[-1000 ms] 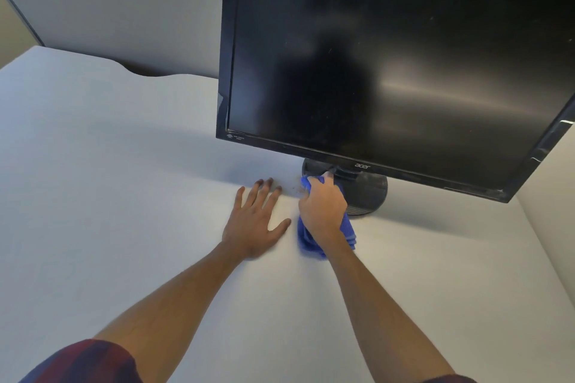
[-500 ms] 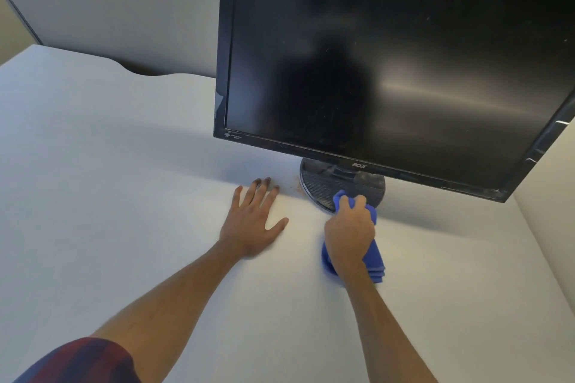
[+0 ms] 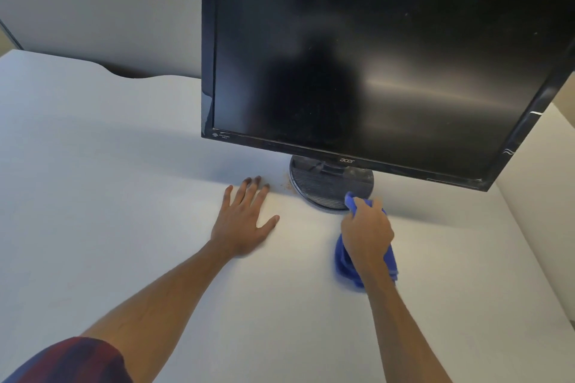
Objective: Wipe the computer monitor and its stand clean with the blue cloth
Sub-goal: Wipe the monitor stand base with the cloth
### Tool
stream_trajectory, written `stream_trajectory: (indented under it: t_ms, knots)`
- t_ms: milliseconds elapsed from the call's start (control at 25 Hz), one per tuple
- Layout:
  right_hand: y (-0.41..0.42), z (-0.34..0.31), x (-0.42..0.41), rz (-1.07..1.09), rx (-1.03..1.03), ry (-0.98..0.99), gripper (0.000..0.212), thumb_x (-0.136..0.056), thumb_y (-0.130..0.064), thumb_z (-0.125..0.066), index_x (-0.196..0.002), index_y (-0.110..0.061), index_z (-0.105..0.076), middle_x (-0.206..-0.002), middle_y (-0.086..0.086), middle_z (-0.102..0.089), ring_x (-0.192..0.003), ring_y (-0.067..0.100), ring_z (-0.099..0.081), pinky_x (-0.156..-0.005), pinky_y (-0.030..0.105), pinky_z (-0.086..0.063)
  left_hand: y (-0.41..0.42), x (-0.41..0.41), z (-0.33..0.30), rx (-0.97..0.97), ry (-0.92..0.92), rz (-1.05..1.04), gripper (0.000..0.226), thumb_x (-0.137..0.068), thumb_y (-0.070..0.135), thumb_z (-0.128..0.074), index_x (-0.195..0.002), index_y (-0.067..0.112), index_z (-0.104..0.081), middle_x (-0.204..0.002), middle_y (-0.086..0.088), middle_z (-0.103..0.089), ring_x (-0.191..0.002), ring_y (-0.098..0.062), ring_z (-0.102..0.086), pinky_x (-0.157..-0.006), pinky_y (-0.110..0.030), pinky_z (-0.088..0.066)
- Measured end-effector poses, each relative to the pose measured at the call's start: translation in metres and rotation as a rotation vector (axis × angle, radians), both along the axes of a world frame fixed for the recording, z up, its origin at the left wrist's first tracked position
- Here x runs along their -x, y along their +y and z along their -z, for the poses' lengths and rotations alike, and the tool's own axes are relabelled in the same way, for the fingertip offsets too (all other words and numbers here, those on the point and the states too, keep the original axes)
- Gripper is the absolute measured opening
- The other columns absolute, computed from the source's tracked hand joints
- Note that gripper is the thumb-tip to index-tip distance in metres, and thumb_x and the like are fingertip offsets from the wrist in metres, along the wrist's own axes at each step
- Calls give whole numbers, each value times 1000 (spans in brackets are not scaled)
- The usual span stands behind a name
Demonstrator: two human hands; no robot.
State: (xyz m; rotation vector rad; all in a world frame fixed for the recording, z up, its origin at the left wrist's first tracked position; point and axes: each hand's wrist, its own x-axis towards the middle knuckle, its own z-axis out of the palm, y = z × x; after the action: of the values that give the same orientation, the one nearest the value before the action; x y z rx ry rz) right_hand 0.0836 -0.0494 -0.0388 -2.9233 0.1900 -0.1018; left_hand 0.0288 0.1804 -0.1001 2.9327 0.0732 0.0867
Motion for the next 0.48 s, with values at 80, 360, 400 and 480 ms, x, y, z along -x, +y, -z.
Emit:
stream_trajectory:
  t_ms: [80,360,400,480]
  knots:
    - [15,8,12,-57,60,23,22,-92,-16,-52,-112,-11,-58,-110,8,-51,-86,21,-51,-65,29,-43,-1,0,0,-6,14,-1,75,-91,66,-16,-153,25,-10,-162,0,0,-148,-19,3,-119,-50,-2]
    - [72,2,6,-343,47,81,26,-93,-20,-52,-118,-15,-52,-118,5,-46,-92,19,-52,-74,29,-50,0,-1,3,-15,26,-11,74,-91,66,-17,-153,26,-9,-162,1,-1,-148,-19,3,-119,-48,-1]
    - [67,-2,4,-351,-28,68,21,-94,-21,-50,-115,-17,-54,-114,3,-48,-86,17,-52,-70,28,-48,1,0,2,-13,22,-9,74,-91,66,-17,-152,26,-9,-162,1,-1,-148,-19,3,-119,-48,-1]
    - [42,-8,-6,-251,-138,-4,18,-96,-23,-49,-111,-17,-56,-109,2,-50,-80,16,-51,-66,26,-43,0,1,1,-10,23,-3,73,-91,67,-17,-152,27,-8,-162,2,0,-148,-18,5,-119,-48,0]
